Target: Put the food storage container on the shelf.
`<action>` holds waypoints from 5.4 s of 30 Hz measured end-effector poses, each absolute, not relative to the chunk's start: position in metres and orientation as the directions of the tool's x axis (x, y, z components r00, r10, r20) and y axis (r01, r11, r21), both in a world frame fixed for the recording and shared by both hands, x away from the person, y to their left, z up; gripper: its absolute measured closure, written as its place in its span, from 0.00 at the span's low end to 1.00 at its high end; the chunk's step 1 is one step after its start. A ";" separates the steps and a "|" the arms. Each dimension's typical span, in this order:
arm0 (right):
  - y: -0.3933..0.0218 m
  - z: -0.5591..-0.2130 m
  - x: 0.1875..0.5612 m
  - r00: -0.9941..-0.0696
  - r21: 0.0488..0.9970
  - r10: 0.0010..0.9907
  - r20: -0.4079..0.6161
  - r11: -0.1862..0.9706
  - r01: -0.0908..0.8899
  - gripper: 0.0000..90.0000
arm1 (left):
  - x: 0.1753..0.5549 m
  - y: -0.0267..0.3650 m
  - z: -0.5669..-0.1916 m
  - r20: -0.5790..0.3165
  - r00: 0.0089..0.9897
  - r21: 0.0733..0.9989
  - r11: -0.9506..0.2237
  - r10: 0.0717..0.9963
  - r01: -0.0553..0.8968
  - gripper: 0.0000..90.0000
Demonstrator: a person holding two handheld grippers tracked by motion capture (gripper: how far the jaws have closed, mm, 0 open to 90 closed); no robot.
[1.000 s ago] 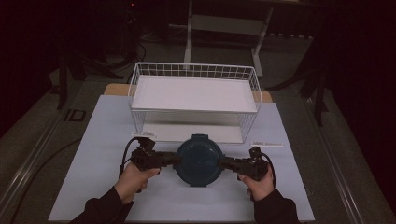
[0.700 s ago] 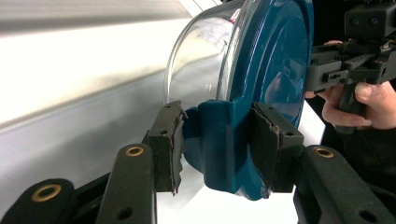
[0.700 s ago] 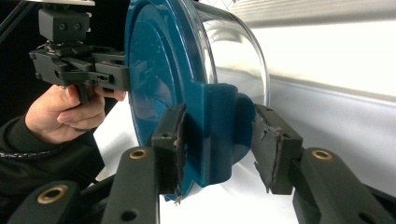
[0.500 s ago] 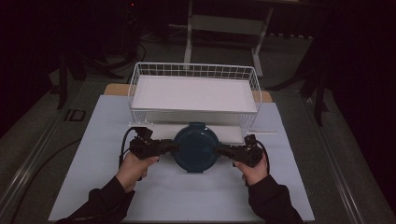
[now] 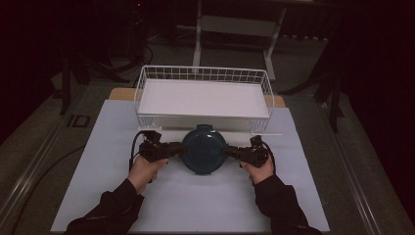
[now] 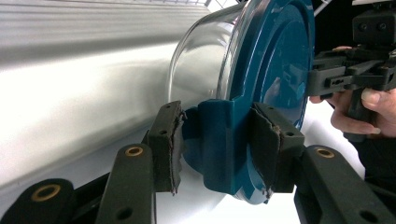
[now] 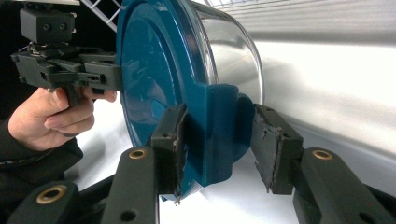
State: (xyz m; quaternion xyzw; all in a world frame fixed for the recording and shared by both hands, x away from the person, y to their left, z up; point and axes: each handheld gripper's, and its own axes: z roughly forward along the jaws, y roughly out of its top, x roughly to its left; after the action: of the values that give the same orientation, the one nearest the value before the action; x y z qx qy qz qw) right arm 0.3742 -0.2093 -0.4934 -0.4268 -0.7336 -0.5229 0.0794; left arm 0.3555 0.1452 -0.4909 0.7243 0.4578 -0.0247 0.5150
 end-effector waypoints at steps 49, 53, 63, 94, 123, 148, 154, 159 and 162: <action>-0.194 -0.496 0.400 -0.552 0.765 0.712 0.433 0.033 0.643 0.54 | 0.389 0.135 -0.508 -0.439 0.544 0.797 0.031 0.715 0.603 0.46; -0.193 -0.492 0.394 -0.573 0.783 0.709 0.411 0.048 0.620 0.50 | 0.382 0.140 -0.507 -0.447 0.570 0.798 0.019 0.689 0.603 0.32; -0.193 -0.482 0.373 -0.586 0.795 0.714 0.382 0.070 0.603 0.48 | 0.355 0.141 -0.495 -0.404 0.658 0.801 -0.101 0.636 0.590 0.00; -0.143 -0.490 0.324 -0.692 0.757 0.636 0.340 0.252 0.603 1.00 | 0.272 0.149 -0.487 -0.270 0.748 0.851 -0.213 0.606 0.480 0.00; -0.127 -0.499 0.357 -0.668 0.757 0.676 0.310 0.250 0.604 1.00 | 0.262 0.156 -0.497 -0.222 0.753 0.861 -0.237 0.620 0.449 0.00; -0.121 -0.506 0.382 -0.640 0.764 0.714 0.284 0.235 0.600 1.00 | 0.261 0.157 -0.498 -0.227 0.754 0.862 -0.233 0.616 0.450 0.00; -0.122 -0.506 0.383 -0.643 0.762 0.711 0.284 0.239 0.601 1.00 | 0.261 0.157 -0.498 -0.227 0.754 0.861 -0.236 0.616 0.451 0.00; -0.119 -0.504 0.375 -0.664 0.775 0.696 0.273 0.250 0.581 0.92 | 0.261 0.157 -0.496 -0.225 0.757 0.865 -0.233 0.613 0.445 0.00; -0.119 -0.500 0.367 -0.678 0.792 0.681 0.278 0.237 0.563 0.75 | 0.260 0.157 -0.495 -0.224 0.758 0.866 -0.232 0.613 0.443 0.00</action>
State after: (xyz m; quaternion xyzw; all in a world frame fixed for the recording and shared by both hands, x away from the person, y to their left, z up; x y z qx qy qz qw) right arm 0.3671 -0.1191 -0.4999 -0.3965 -0.7839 -0.4736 -0.0624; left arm 0.2603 0.1571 -0.4953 0.7806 0.3383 0.0818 0.5191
